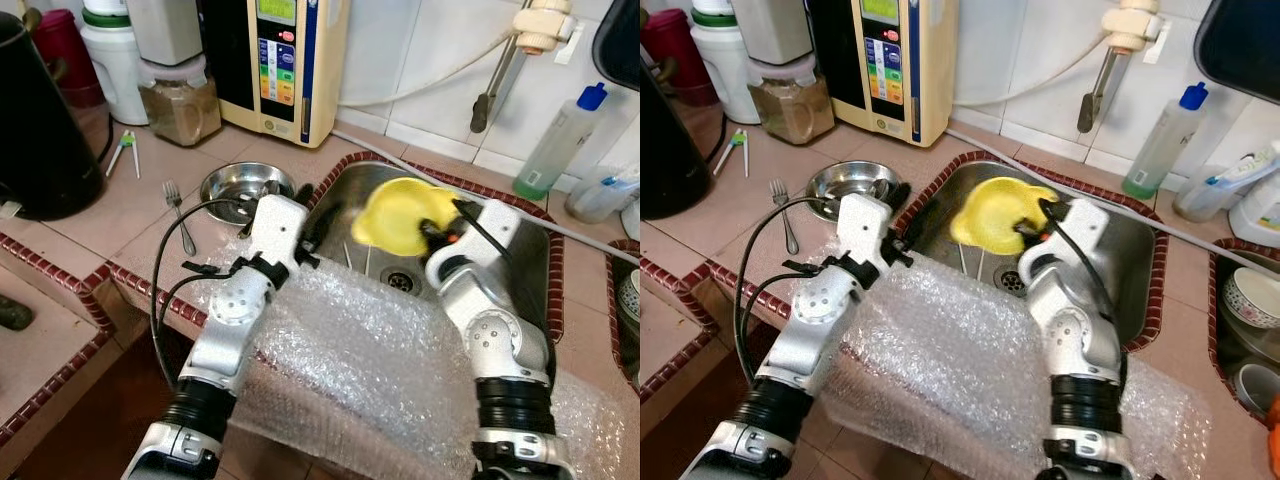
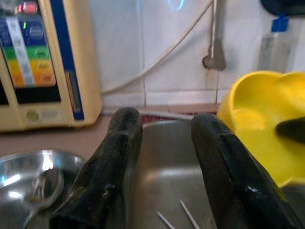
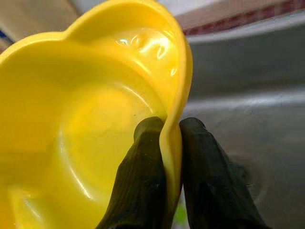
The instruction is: Kitchen organization
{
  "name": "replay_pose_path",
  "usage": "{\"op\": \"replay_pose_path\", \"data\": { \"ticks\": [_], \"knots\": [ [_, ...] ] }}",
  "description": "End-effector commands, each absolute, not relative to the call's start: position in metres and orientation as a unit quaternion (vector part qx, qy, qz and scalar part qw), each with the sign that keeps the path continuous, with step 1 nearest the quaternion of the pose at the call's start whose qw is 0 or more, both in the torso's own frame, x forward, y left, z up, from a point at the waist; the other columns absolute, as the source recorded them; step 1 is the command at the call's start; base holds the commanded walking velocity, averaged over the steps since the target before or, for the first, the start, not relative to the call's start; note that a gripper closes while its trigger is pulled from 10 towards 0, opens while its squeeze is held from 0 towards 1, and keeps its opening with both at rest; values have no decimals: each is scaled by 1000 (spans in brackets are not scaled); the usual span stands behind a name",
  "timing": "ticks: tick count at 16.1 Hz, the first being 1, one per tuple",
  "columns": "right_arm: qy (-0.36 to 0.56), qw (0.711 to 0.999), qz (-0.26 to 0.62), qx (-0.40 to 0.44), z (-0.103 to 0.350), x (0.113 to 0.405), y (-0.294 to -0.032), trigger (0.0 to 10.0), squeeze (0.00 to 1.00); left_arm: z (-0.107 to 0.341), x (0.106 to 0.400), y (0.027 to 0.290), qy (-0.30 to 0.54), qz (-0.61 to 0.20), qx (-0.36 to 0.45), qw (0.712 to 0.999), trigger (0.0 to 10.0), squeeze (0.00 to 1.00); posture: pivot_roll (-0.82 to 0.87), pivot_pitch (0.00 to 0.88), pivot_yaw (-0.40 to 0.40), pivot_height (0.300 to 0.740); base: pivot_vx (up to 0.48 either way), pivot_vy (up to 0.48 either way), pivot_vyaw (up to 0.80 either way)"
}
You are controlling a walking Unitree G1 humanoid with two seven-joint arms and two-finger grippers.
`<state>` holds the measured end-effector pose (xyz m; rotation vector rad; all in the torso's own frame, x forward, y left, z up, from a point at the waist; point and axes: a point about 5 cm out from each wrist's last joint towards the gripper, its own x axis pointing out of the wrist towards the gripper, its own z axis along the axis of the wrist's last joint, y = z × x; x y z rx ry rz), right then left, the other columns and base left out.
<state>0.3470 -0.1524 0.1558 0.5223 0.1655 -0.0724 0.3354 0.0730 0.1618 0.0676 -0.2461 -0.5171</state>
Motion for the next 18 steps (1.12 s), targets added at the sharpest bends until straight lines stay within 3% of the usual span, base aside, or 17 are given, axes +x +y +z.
{"op": "replay_pose_path", "data": {
  "ticks": [1, 7, 11, 12, 13, 14, 15, 16, 17, 18],
  "knots": [
    [71, 966, -42, 243, 158, 349, -154, 0, 0, 160, 335, 73, -110, -255, 29, 960, 10000, 1000, 38, 0, -50, 740, 0, 0, 0],
    [40, 977, -90, 187, 134, 360, -186, 0, 0, 119, 326, 86, 35, -285, 26, 958, 10000, 1000, 71, 0, -22, 740, 0, 0, 0],
    [43, 975, -132, 173, 117, 364, -196, 0, 0, 107, 318, 82, 79, -318, 29, 944, 10000, 1000, 74, 0, 2, 740, 0, 0, 0],
    [70, 971, -145, 179, 104, 363, -193, 1804, 0, 113, 320, 77, 81, -331, 31, 940, 10000, 1000, 76, 0, 5, 740, 0, 0, 0],
    [76, 969, -148, 183, 101, 362, -192, 431, 0, 115, 321, 76, 82, -332, 29, 939, 10000, 1000, 77, 0, 6, 740, 0, 0, 0],
    [82, 968, -149, 185, 98, 362, -191, 0, 0, 117, 321, 75, 80, -335, 33, 938, 10000, 1000, 77, 0, 6, 740, 0, 0, 0],
    [99, 966, -147, 190, 92, 361, -188, 3176, 39, 119, 323, 73, 79, -340, 35, 936, 10000, 1000, 78, 0, 3, 740, 0, 0, 0],
    [109, 964, -140, 197, 88, 360, -184, 8784, 769, 121, 324, 72, 81, -344, 35, 935, 10000, 1000, 77, 0, 1, 740, 0, 0, 0],
    [113, 966, -138, 185, 84, 359, -182, 10000, 1000, 122, 324, 71, 82, -348, 29, 933, 10000, 1000, 72, 0, -2, 740, 0, 0, 0],
    [115, 967, -141, 176, 82, 358, -182, 10000, 1000, 124, 325, 69, 83, -349, 27, 933, 10000, 1000, 67, 0, -9, 740, 0, 0, 0]
  ]
}}
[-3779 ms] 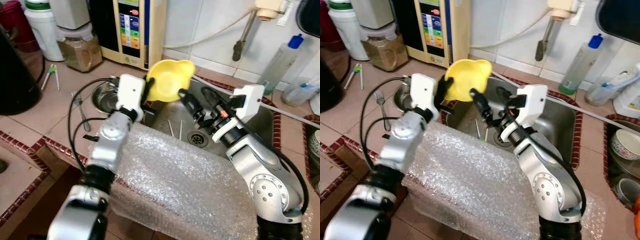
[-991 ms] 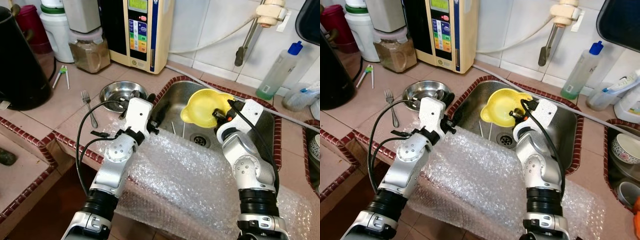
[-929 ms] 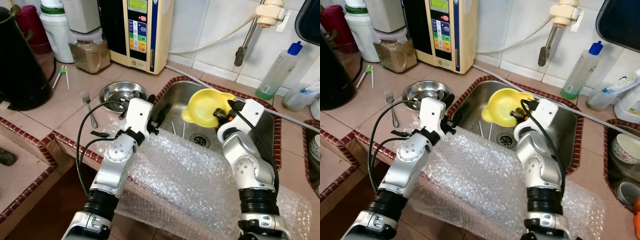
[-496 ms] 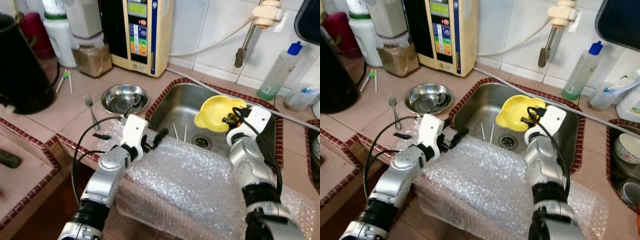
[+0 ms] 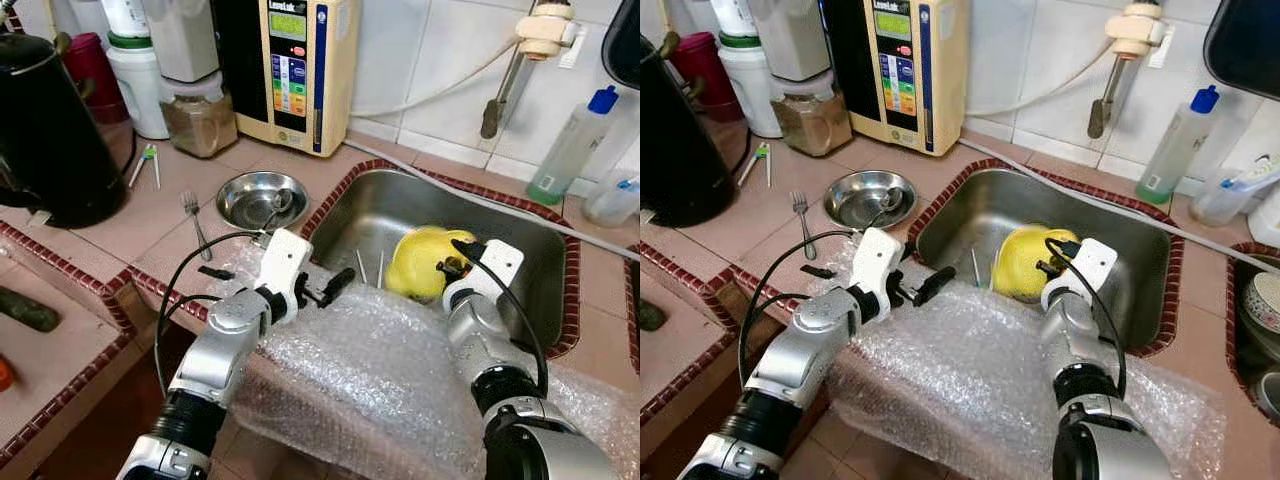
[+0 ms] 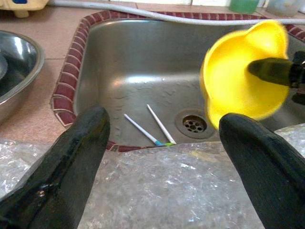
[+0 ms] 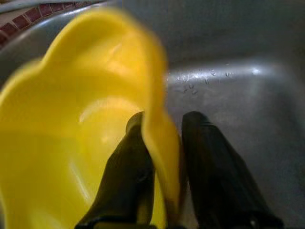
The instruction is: Kitchen organization
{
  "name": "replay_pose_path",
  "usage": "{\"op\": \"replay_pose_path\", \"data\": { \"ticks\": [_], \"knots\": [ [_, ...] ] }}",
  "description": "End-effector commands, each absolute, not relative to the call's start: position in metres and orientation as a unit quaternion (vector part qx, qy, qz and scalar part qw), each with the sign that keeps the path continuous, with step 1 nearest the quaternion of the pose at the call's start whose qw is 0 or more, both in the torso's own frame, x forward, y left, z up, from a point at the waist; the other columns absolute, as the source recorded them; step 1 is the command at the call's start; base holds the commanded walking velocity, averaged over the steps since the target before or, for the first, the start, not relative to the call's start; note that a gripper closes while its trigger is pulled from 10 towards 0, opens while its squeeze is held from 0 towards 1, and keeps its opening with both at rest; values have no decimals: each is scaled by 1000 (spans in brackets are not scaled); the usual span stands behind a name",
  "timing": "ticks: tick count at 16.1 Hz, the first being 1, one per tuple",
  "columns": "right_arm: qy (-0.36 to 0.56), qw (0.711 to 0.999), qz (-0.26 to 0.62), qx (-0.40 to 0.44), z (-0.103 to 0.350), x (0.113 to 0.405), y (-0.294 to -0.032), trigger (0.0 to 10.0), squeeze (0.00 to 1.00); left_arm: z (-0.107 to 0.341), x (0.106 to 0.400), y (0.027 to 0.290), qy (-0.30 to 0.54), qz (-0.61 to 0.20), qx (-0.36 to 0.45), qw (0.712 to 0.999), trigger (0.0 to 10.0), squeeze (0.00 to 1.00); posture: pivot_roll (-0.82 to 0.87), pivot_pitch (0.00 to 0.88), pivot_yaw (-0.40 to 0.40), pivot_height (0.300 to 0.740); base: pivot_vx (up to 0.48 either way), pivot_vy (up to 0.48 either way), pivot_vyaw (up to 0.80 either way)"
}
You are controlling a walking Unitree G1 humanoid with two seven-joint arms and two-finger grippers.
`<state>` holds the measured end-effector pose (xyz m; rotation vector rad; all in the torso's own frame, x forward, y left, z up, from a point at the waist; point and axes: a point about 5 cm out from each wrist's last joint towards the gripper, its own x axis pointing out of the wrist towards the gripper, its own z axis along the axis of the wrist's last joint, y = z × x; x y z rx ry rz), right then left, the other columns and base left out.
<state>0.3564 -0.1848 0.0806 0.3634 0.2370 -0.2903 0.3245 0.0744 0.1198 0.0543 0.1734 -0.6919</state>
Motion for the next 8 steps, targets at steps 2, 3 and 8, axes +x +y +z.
{"op": "replay_pose_path", "data": {
  "ticks": [2, 3, 8],
  "knots": [
    [103, 970, -142, 169, 83, 358, -184, 10000, 1000, 127, 326, 67, 89, -351, 17, 932, 10000, 1000, 62, 0, -12, 740, 0, 0, 0],
    [92, 972, -131, 170, 87, 360, -185, 10000, 1000, 128, 326, 65, 88, -355, 17, 930, 10000, 1000, 59, 0, -17, 740, 0, 0, 0],
    [105, 969, -126, 186, 87, 361, -183, 10000, 1000, 127, 326, 65, 87, -354, 30, 931, 10000, 1000, 48, 0, -7, 740, 0, 0, 0]
  ]
}}
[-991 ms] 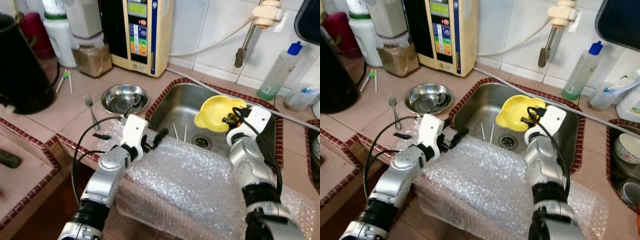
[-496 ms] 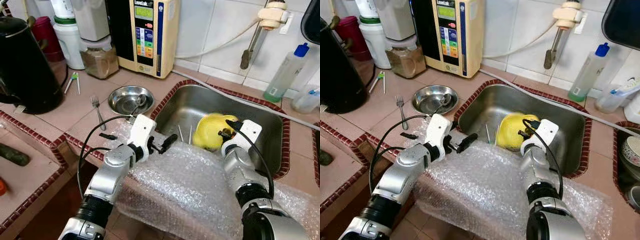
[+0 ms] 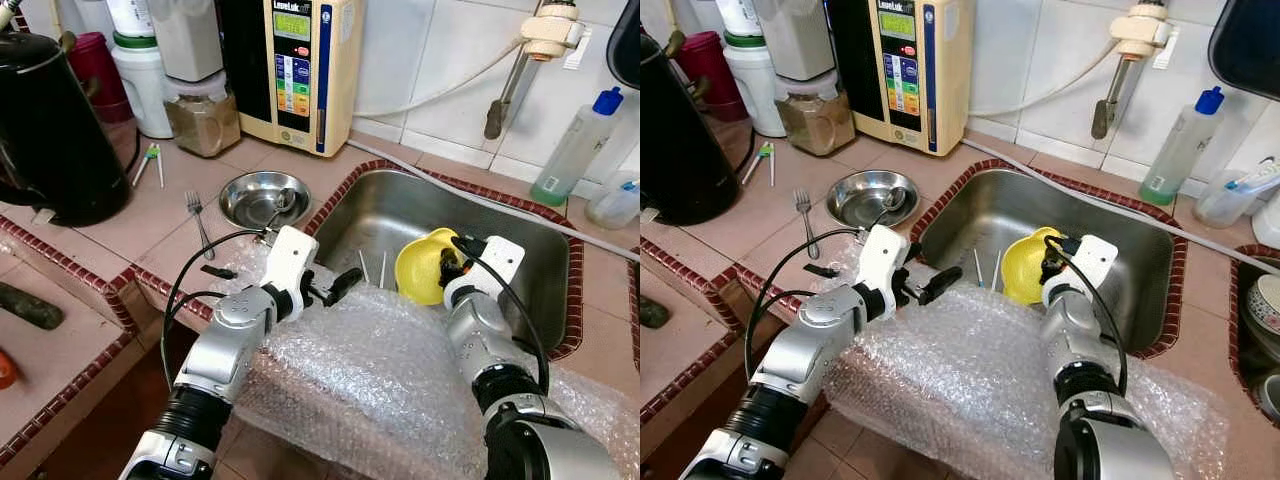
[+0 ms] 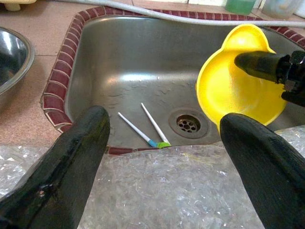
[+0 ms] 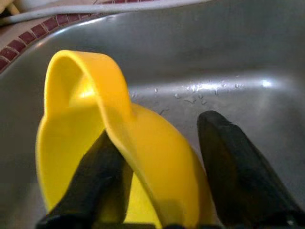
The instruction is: Kitchen organization
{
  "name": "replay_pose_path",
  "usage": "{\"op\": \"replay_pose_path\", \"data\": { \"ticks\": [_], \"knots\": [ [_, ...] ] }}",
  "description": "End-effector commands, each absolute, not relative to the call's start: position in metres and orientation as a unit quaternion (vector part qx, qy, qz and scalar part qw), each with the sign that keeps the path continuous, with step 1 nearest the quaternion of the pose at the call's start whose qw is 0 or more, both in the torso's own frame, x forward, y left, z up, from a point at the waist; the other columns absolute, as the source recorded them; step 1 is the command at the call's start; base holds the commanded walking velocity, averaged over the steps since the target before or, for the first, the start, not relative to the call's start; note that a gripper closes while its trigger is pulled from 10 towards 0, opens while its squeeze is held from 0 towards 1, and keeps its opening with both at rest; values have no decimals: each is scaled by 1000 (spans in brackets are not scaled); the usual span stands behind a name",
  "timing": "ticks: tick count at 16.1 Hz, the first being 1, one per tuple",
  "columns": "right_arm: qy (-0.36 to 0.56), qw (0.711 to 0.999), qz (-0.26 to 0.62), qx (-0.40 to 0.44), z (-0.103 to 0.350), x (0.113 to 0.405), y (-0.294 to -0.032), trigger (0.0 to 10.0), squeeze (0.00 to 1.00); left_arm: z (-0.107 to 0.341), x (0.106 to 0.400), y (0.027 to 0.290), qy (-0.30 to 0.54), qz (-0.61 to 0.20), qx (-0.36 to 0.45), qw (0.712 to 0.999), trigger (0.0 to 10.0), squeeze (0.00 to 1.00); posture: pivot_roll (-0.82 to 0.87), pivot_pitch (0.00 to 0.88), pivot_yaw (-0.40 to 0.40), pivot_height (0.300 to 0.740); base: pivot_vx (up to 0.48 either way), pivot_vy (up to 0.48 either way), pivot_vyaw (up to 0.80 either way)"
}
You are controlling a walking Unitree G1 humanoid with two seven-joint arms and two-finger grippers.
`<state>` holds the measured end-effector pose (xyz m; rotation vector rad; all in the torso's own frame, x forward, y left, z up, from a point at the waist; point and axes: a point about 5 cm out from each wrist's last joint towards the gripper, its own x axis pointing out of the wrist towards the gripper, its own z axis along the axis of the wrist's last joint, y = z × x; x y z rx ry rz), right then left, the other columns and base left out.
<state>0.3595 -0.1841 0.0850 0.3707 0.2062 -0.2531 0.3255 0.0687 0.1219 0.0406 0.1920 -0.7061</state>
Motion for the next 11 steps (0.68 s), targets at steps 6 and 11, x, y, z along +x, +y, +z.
{"op": "replay_pose_path", "data": {
  "ticks": [6, 11],
  "knots": [
    [181, 945, -51, 268, 74, 361, -158, 10000, 1000, 133, 331, 68, 79, -345, 34, 935, 10000, 1000, 46, 0, -1, 740, 0, 0, 0],
    [151, 918, -53, 362, 81, 363, -173, 10000, 1000, 131, 331, 67, 81, -347, 43, 933, 10000, 1000, 38, 0, 7, 740, 0, 0, 0]
  ]
}}
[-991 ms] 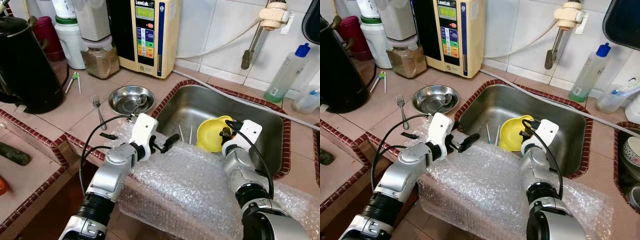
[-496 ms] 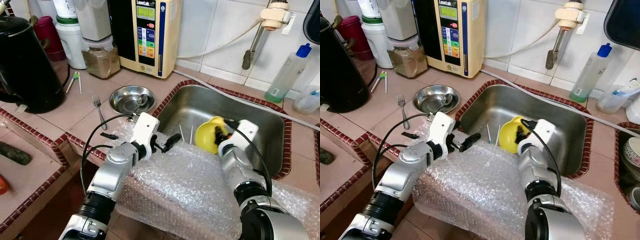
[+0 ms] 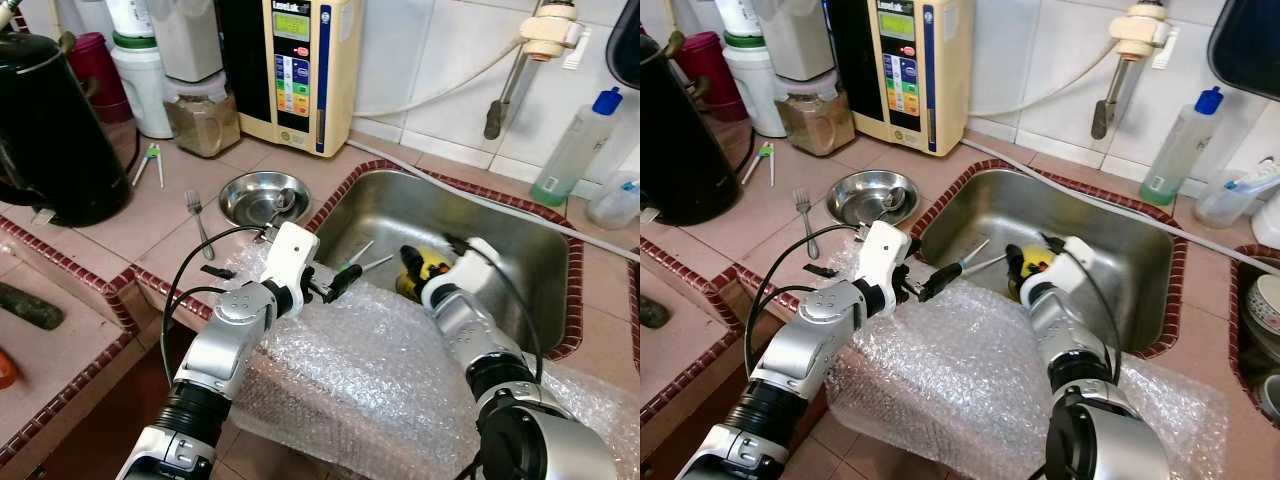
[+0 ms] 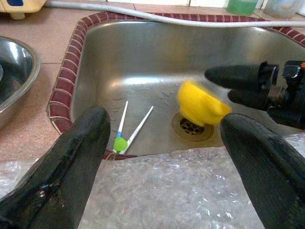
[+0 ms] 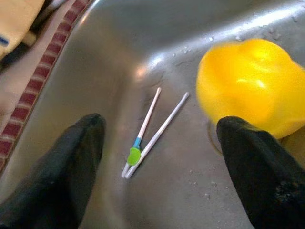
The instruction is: Kitchen organization
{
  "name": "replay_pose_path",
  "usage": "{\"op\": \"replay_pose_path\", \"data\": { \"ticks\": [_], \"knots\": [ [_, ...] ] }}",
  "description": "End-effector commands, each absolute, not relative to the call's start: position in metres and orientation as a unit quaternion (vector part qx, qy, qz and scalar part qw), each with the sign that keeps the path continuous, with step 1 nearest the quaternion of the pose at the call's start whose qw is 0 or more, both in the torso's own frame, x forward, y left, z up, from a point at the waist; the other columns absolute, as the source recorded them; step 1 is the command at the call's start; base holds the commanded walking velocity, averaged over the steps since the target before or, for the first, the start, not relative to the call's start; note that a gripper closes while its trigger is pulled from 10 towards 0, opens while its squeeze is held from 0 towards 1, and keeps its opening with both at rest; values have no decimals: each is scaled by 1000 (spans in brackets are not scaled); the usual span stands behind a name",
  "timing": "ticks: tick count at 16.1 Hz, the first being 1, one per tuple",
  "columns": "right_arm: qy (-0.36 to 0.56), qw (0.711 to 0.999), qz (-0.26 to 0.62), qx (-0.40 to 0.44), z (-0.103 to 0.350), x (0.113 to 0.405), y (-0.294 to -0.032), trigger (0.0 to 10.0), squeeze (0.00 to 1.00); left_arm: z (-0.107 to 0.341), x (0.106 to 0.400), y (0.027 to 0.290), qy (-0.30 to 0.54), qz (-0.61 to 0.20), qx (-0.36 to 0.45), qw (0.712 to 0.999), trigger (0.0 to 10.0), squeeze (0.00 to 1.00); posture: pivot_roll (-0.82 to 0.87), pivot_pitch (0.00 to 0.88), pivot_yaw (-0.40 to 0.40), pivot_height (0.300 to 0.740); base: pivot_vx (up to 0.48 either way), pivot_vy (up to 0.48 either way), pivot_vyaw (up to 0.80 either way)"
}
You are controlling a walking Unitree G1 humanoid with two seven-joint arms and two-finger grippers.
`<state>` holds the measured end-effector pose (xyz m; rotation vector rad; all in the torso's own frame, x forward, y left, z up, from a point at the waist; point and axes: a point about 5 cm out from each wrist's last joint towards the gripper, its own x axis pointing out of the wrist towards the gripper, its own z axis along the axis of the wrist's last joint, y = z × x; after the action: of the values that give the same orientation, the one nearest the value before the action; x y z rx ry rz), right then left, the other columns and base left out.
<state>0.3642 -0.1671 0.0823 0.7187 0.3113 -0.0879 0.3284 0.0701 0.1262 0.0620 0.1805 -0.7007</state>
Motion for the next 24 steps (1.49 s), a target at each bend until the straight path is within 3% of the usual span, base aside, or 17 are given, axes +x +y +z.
{"op": "replay_pose_path", "data": {
  "ticks": [1, 3, 4, 6, 12, 13, 14, 15, 19, 20, 21, 22, 24],
  "knots": [
    [142, 934, -47, 325, 83, 363, -176, 10000, 1000, 131, 330, 67, 80, -347, 45, 933, 10000, 1000, 37, 0, 8, 740, 0, 0, 0],
    [122, 945, -41, 301, 87, 363, -176, 10000, 1000, 133, 331, 69, 72, -337, 53, 937, 10000, 1000, 37, 0, 9, 740, 0, 0, 0],
    [88, 966, -21, 242, 96, 365, -175, 10000, 1000, 140, 337, 76, 53, -300, 46, 951, 10000, 1000, 38, 0, 8, 740, 0, 0, 0],
    [46, 975, 8, 216, 110, 364, -170, 10000, 1000, 155, 346, 89, 14, -243, 25, 970, 10000, 1000, 39, 0, 7, 740, 0, 0, 0],
    [-7, 982, 127, 137, 122, 328, -136, 10000, 1000, 186, 354, 120, -82, -130, -1, 988, 10000, 1000, 31, 0, 6, 740, 0, 0, 0],
    [-7, 981, 141, 134, 122, 323, -131, 10000, 780, 185, 355, 127, -82, -100, 2, 992, 10000, 1000, 30, 0, 8, 740, 0, 0, 0],
    [-3, 977, 158, 140, 122, 315, -125, 10000, 118, 183, 358, 137, -75, -57, -4, 996, 10000, 1000, 32, 0, 5, 740, 0, 0, 0],
    [-1, 976, 170, 137, 122, 311, -121, 10000, 0, 181, 359, 141, -70, -43, -5, 997, 10000, 1000, 32, 0, 5, 740, 0, 0, 0],
    [9, 976, 180, 123, 122, 302, -114, 10000, 0, 173, 366, 150, -30, -8, -2, 1000, 10000, 1000, 30, 0, 15, 740, 0, 0, 0],
    [11, 976, 181, 120, 123, 299, -113, 10000, 0, 169, 369, 148, -8, -10, 2, 1000, 10000, 325, 26, 0, 22, 740, 0, 0, 0],
    [12, 976, 182, 119, 123, 298, -111, 10000, 0, 167, 371, 148, 6, -11, -1, 1000, 10000, 325, 25, 0, 23, 740, 0, 0, 0],
    [15, 976, 184, 116, 122, 296, -108, 10000, 0, 166, 374, 143, 15, -35, -2, 999, 10000, 0, 19, 0, 30, 740, 0, 0, 0],
    [20, 977, 186, 106, 120, 292, -104, 10000, 0, 168, 379, 130, 33, -80, 8, 996, 10000, 0, 13, 0, 36, 740, 0, 0, 0]
  ]
}}
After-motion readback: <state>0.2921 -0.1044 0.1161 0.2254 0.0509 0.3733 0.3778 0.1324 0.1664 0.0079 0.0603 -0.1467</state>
